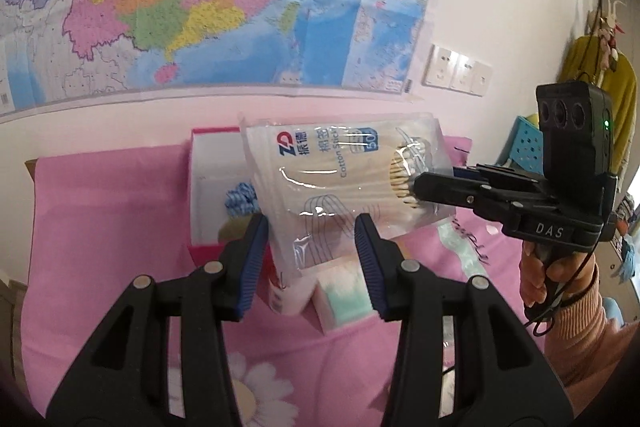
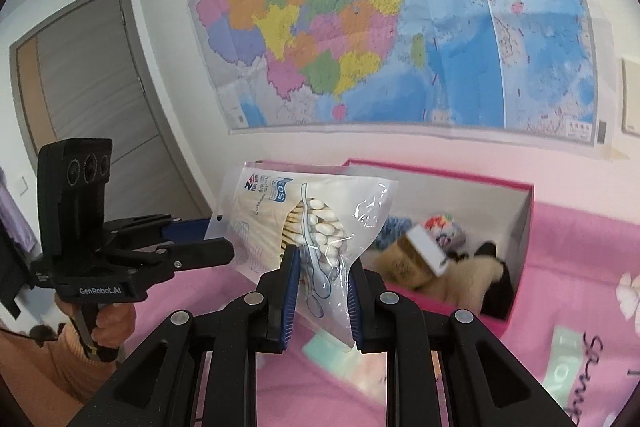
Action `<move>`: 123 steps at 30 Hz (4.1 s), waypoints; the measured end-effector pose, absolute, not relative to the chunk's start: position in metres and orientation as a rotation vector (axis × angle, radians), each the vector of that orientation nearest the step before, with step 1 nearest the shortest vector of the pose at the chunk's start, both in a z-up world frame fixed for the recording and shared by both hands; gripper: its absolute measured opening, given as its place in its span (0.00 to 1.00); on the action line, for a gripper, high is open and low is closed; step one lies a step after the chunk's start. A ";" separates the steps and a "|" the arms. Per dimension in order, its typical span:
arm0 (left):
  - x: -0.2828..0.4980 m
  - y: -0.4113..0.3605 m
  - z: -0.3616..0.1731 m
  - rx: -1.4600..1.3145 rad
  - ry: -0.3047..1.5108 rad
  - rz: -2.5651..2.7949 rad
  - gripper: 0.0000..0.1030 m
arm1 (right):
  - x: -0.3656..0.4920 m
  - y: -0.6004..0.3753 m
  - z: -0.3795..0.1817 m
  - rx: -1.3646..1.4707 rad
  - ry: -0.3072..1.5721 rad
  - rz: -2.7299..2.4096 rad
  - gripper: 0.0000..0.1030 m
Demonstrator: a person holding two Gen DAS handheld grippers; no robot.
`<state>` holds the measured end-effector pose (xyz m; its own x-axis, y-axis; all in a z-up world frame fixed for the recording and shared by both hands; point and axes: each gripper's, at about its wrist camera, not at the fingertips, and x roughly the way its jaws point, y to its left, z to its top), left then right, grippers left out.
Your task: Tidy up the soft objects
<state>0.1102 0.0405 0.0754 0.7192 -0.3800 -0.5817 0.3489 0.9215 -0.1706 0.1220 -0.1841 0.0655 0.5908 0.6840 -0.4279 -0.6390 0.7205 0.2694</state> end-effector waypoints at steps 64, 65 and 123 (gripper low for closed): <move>0.068 -0.023 0.038 -0.004 0.735 -0.587 0.46 | 0.103 -0.241 0.024 0.185 0.681 0.667 0.53; 0.065 -0.027 0.033 0.003 0.753 -0.600 0.46 | 0.100 -0.245 0.019 0.194 0.695 0.663 0.53; 0.028 -0.012 -0.064 -0.129 1.048 -0.615 0.44 | 0.030 -0.228 -0.073 0.302 0.909 0.706 0.29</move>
<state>0.0277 -0.0122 -0.0637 0.3492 -0.5325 -0.7711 0.4133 0.8260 -0.3833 0.0297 -0.2284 -0.0725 0.4123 0.6725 -0.6146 -0.4285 0.7385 0.5206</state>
